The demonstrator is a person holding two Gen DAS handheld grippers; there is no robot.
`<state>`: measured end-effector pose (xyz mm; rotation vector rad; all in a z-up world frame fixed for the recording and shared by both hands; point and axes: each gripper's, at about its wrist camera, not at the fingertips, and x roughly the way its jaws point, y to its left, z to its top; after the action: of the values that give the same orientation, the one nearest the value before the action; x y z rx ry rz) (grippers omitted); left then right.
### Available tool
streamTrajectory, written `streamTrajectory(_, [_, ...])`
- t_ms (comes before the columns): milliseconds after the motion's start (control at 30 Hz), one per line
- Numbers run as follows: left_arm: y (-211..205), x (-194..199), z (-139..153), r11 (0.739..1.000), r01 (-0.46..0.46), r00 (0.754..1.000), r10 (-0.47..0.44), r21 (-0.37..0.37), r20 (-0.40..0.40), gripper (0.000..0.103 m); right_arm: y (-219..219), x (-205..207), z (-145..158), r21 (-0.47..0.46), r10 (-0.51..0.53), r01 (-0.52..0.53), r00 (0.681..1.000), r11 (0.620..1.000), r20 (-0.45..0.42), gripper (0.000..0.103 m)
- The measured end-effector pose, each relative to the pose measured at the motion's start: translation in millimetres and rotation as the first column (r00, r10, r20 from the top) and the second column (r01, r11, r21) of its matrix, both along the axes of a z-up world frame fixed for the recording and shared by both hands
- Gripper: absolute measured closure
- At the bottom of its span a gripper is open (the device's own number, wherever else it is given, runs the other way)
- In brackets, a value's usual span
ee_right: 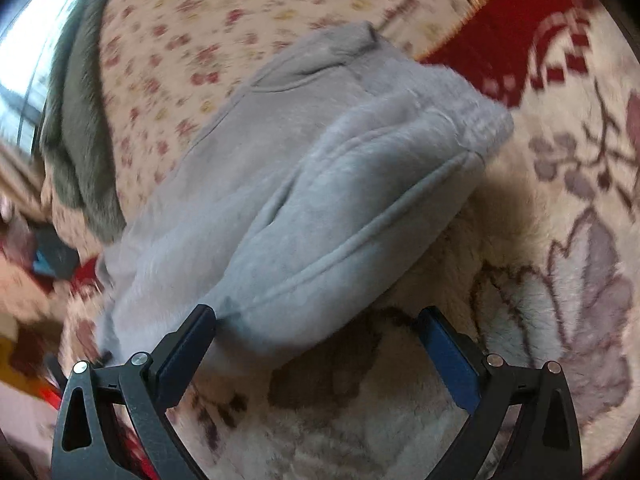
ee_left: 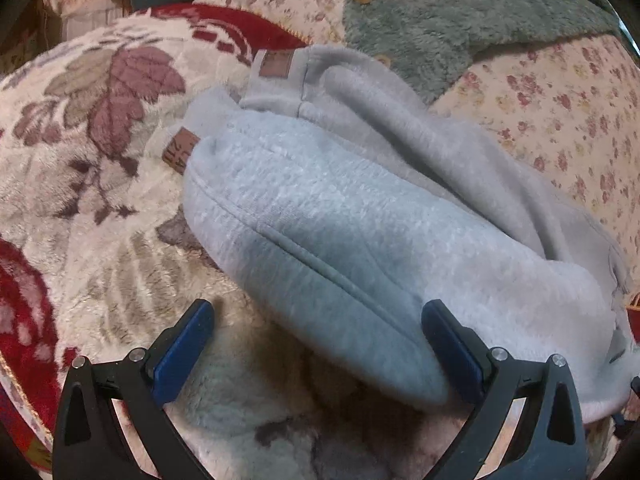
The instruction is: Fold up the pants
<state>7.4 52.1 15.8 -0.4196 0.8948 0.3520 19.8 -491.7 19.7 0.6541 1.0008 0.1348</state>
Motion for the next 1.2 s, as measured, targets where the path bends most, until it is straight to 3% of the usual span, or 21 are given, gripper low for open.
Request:
streamTrajectory(133, [6.9,12.4,-2.5,1.000,-0.020,1.000,0.020,-0.024,-0.005,0.000,-8.1,13.9,-4.1,0.082,-0.049,0.045,0.998,0.996,0.050,0.003])
streamTrajectory(200, [9.1,18.8,-4.9,0.999,-0.028,1.000,0.028,-0.022,-0.014,0.000,-6.9,20.2,-6.9,0.083,-0.038,0.034,0.998,0.996,0.049,0.033])
streamTrajectory(333, [11.2,26.7,-6.1,1.000,-0.028,1.000,0.028,-0.010,-0.004,0.000,-4.1,21.5,-10.4,0.105,-0.022,0.016,0.998,0.994,0.059,0.053])
streamTrajectory(400, [12.3,26.3,-5.0,0.999,-0.016,1.000,0.016,-0.029,0.023,0.020,-0.4,20.1,-4.7,0.087,-0.002,-0.005,0.996,0.996,0.084,0.066])
streamTrajectory(433, [12.1,26.6,-4.5,0.999,-0.001,1.000,0.002,-0.035,0.027,0.047,0.9,19.3,-1.4,0.084,0.006,-0.014,0.996,0.996,0.095,0.069])
streamTrajectory(500, [9.3,25.9,-1.7,0.998,0.037,0.998,-0.035,-0.042,0.044,0.060,1.3,16.6,5.7,0.074,0.024,-0.033,0.993,0.997,0.117,0.076])
streamTrajectory(533, [7.0,25.3,-0.4,0.996,0.064,0.997,-0.061,-0.055,0.055,0.077,0.1,14.1,8.4,0.068,0.031,-0.040,0.991,0.997,0.127,0.077])
streamTrajectory(633, [-5.2,21.0,9.8,0.995,0.101,0.992,-0.100,-0.012,0.071,0.086,-2.8,3.7,15.3,0.073,0.032,-0.043,0.988,0.996,0.148,0.079])
streamTrajectory(867, [-14.3,-19.8,37.4,0.986,0.161,0.979,-0.155,-0.042,0.135,0.087,-16.8,-31.3,37.6,0.081,0.045,-0.061,0.981,0.995,0.186,0.080])
streamTrajectory(1200, [-19.3,-82.6,43.7,0.983,0.182,0.977,-0.178,-0.021,0.120,0.087,-19.2,-96.8,52.6,0.056,0.119,-0.131,0.975,0.990,0.187,0.080])
